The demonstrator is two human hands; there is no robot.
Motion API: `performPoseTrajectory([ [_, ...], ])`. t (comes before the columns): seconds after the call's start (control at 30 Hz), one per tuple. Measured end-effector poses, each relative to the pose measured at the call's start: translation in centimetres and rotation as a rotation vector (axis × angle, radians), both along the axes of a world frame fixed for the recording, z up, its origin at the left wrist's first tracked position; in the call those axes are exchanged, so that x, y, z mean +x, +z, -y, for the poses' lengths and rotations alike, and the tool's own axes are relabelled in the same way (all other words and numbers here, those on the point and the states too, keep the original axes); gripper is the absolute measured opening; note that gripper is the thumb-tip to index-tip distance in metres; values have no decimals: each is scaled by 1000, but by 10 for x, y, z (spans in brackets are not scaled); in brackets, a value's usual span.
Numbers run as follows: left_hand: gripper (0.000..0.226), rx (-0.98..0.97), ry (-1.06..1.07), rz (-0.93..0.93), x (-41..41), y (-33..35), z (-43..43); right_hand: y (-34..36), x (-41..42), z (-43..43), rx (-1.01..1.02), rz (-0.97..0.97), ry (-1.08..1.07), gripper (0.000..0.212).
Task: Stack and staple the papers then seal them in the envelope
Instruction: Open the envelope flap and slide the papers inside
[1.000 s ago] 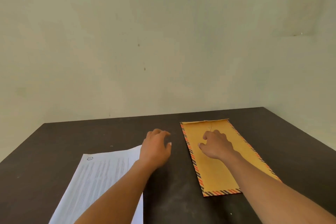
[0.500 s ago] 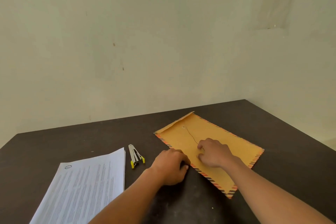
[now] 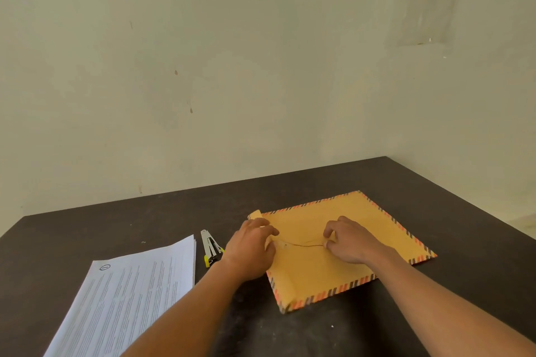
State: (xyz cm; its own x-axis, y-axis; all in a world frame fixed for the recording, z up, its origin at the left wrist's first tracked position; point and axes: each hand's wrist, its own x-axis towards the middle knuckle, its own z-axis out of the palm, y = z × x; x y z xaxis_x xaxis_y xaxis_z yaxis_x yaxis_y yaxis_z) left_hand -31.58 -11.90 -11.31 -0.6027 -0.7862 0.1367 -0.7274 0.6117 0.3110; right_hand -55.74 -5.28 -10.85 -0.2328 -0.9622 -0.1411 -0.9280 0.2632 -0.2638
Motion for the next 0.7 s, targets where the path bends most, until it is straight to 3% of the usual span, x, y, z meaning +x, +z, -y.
performPoseTrajectory([
  [0.17, 41, 27, -8, 25, 1, 6, 5, -1, -6, 1, -43, 21, 48, 13],
  [0.4, 33, 90, -21, 191, 7, 11, -2, -5, 2, 11, -5, 13, 70, 36],
  [0.57, 51, 65, 64, 297, 8, 16, -10, -2, 17, 13, 64, 19, 104, 48],
  [0.7, 61, 13, 156, 427, 1, 22, -21, 7, 33, 7, 0, -35, 131, 42],
])
